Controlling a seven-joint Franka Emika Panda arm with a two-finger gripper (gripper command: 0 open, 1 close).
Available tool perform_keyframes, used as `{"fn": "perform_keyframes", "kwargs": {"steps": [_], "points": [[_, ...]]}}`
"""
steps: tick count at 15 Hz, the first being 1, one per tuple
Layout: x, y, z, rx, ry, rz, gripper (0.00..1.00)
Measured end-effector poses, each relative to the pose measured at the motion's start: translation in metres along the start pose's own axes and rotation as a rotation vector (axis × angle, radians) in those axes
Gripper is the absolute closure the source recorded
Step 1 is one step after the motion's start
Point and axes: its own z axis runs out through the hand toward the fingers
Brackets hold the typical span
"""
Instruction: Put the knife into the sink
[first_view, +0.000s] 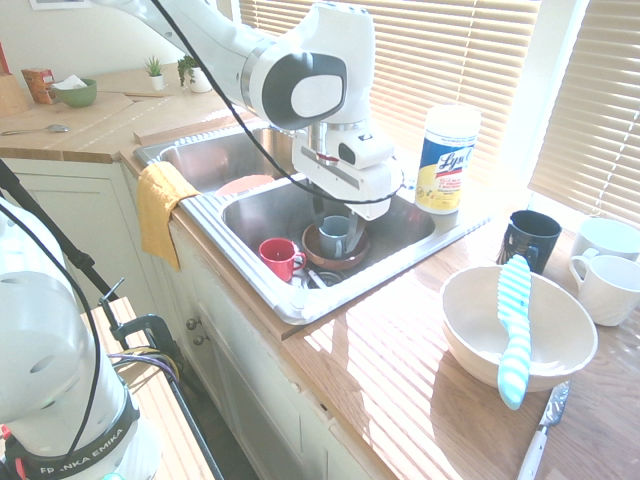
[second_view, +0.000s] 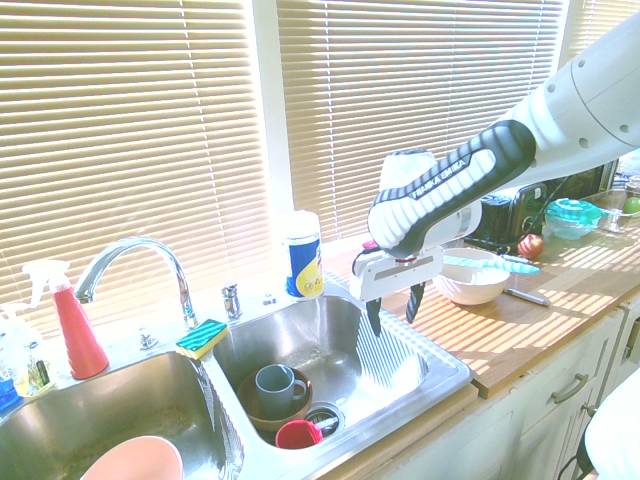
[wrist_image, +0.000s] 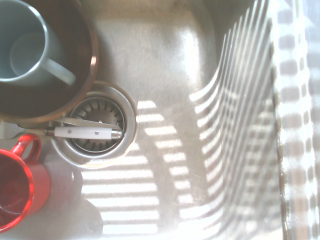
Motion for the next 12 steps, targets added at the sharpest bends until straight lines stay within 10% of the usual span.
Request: {"fn": "perform_keyframes", "kwargs": {"steps": [12], "points": [[0.109, 0.097, -0.077, 0.002, 0.014, -0.444, 0.0]]}}
